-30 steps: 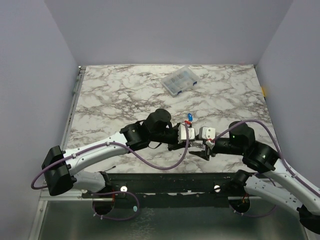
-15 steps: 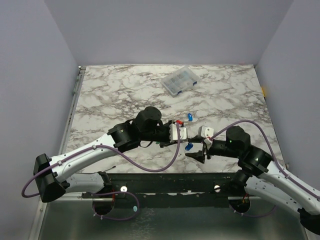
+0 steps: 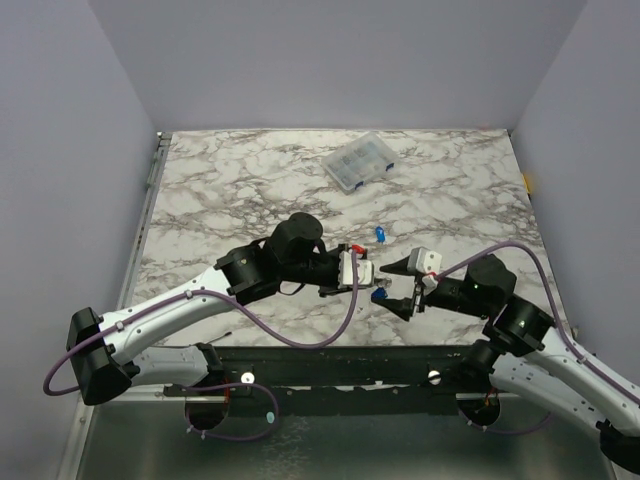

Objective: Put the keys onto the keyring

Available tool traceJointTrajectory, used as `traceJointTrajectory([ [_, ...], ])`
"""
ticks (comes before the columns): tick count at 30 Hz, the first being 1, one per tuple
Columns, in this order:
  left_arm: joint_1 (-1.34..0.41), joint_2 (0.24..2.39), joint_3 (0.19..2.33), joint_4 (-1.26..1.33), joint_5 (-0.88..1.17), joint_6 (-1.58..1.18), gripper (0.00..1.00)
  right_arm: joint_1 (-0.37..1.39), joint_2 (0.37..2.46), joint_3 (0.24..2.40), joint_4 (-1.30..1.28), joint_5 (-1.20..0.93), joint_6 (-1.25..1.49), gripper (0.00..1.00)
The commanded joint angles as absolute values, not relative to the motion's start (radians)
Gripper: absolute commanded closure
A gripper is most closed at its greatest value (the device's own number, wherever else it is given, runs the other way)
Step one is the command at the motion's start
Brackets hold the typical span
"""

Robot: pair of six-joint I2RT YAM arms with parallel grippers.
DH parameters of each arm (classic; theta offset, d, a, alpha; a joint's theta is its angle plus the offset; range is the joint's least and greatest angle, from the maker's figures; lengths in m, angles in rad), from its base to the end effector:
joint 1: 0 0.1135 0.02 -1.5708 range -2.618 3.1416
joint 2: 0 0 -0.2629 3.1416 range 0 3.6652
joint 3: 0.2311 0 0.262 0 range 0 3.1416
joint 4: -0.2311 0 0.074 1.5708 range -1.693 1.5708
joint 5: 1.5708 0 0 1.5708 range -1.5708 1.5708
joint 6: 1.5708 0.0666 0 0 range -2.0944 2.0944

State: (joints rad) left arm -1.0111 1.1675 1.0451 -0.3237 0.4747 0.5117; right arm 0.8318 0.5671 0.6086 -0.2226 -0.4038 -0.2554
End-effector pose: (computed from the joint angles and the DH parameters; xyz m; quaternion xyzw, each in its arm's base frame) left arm 0.1321 -0.2682 0.3262 0.6581 0.5087 -0.3208 0.4530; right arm 0.1043 0.1533 0.3009 -0.4991 0.5777 0.3260 0.5576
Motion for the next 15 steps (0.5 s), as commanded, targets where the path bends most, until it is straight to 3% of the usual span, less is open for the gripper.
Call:
traceJointTrajectory([
  [1, -1.012, 1.156, 1.051, -0.310, 0.525, 0.550, 1.00, 0.836, 0.559, 0.646, -0.195, -0.366, -0.257, 0.32],
  [7, -1.017, 1.123, 0.973, -0.251, 0.459, 0.648, 1.00, 0.836, 0.518, 0.654, -0.166, -0.310, -0.191, 0.34],
  [11, -1.022, 1.075, 0.898, -0.183, 0.413, 0.710, 1.00, 0.836, 0.579, 0.708, -0.217, 0.087, 0.057, 0.49],
  [15, -1.022, 1.046, 0.854, -0.169, 0.391, 0.777, 1.00, 0.835, 0.764, 0.844, -0.426, 0.254, 0.183, 0.51],
])
